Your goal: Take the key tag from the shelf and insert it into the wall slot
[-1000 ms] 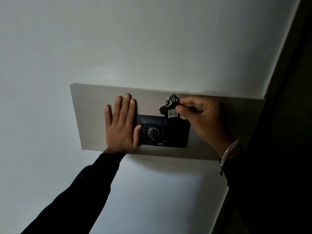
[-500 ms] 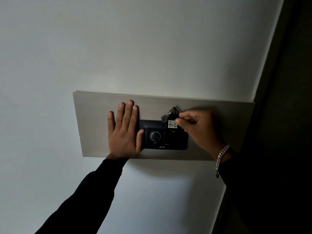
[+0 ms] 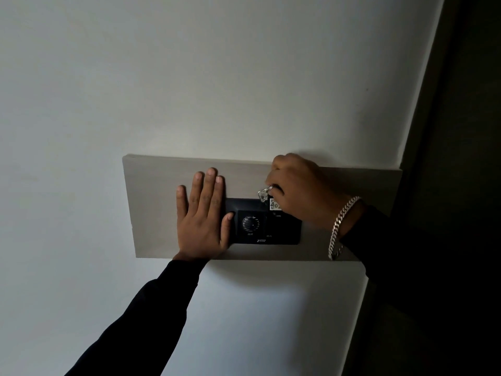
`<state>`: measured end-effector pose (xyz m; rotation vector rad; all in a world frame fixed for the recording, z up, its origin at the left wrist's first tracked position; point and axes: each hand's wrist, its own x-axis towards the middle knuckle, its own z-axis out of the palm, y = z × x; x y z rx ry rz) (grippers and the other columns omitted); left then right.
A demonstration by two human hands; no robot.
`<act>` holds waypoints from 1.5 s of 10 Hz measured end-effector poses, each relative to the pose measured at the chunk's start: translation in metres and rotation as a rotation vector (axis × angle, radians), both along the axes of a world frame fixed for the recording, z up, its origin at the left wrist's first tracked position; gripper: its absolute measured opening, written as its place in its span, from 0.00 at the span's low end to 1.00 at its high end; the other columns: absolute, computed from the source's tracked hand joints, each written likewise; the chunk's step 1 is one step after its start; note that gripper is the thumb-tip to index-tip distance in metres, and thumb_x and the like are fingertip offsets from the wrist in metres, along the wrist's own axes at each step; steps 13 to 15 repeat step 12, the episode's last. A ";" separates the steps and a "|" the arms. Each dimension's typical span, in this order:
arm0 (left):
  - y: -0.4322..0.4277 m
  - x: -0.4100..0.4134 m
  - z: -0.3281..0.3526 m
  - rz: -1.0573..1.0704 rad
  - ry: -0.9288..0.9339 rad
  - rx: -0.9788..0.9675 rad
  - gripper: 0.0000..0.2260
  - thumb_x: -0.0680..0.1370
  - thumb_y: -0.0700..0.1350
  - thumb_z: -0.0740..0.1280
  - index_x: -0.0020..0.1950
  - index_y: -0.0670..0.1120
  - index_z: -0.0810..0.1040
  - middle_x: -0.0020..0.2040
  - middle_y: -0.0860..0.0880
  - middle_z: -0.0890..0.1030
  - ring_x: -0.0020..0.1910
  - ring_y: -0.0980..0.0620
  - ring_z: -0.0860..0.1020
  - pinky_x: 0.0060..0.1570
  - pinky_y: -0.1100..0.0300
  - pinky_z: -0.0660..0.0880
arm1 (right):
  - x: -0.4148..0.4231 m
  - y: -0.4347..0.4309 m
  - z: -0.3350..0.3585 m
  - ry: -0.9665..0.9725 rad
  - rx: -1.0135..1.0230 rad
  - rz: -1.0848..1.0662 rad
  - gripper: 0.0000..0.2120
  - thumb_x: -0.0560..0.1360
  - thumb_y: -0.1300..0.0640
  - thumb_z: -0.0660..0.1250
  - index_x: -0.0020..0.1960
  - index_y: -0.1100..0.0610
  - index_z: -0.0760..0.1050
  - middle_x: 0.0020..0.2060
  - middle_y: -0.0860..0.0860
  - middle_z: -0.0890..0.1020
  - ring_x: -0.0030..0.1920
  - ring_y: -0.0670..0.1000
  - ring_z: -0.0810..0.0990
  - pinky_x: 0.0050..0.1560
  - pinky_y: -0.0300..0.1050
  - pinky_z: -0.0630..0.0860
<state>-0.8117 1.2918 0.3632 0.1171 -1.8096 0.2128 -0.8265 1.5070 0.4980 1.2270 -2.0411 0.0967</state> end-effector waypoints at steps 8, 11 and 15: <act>0.000 0.000 -0.001 -0.001 -0.019 -0.001 0.30 0.80 0.55 0.50 0.80 0.43 0.56 0.82 0.45 0.54 0.81 0.43 0.54 0.80 0.42 0.45 | -0.036 0.015 -0.046 -0.044 -0.610 0.417 0.05 0.75 0.64 0.70 0.48 0.64 0.83 0.43 0.56 0.85 0.43 0.52 0.83 0.46 0.47 0.80; 0.001 0.009 0.001 0.033 -0.090 -0.002 0.30 0.80 0.55 0.49 0.80 0.42 0.54 0.81 0.42 0.55 0.82 0.45 0.49 0.79 0.41 0.45 | -0.035 0.009 -0.059 -0.060 -0.659 0.418 0.06 0.74 0.61 0.72 0.49 0.63 0.84 0.44 0.56 0.86 0.46 0.52 0.83 0.49 0.47 0.80; 0.007 0.016 0.005 -0.101 -0.114 0.039 0.31 0.81 0.55 0.50 0.80 0.40 0.55 0.81 0.40 0.55 0.82 0.43 0.50 0.78 0.36 0.49 | -0.026 0.013 -0.066 -0.054 -0.664 0.390 0.08 0.73 0.60 0.72 0.51 0.63 0.83 0.47 0.56 0.86 0.49 0.52 0.83 0.53 0.48 0.79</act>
